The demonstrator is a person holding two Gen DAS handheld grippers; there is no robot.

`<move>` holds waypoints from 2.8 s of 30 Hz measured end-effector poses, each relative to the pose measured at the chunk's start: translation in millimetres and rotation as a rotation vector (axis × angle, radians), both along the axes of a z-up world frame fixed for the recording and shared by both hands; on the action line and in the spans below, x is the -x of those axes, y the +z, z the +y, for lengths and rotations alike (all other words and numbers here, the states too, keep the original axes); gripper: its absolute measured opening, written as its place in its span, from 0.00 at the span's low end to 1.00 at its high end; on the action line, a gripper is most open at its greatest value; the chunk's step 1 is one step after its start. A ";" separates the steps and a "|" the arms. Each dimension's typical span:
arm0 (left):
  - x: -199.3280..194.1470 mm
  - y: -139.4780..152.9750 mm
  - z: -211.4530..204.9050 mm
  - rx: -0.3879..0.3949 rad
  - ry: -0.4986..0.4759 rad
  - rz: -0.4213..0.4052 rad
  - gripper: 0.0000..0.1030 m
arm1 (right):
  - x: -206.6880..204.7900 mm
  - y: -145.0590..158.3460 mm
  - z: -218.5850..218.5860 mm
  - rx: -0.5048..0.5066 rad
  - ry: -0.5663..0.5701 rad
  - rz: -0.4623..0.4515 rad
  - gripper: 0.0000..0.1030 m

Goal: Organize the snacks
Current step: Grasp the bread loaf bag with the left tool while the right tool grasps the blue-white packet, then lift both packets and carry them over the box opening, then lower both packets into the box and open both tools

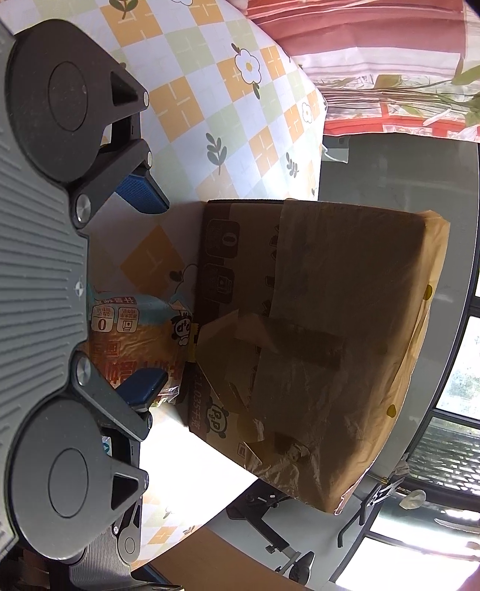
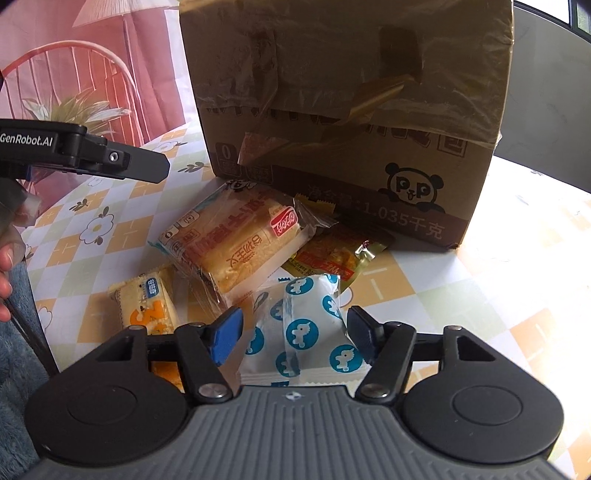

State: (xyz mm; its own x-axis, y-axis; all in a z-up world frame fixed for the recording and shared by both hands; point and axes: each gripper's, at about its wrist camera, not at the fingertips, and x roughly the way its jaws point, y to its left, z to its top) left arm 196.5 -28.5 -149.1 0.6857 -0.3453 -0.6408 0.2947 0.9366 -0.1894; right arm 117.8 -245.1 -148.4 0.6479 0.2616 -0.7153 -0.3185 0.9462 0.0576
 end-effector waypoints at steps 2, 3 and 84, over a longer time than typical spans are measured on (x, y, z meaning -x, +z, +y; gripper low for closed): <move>-3.7 -3.3 -5.2 0.001 -0.015 0.017 0.89 | -0.5 -2.3 -1.8 -0.005 0.002 0.010 0.58; -6.6 -5.1 -8.8 0.004 -0.032 0.028 0.89 | -0.5 -2.5 -3.2 -0.011 0.002 0.010 0.56; -145.8 136.1 -53.1 -0.019 -0.022 -0.270 0.73 | -153.3 183.2 -45.6 -0.098 -0.150 -0.326 0.53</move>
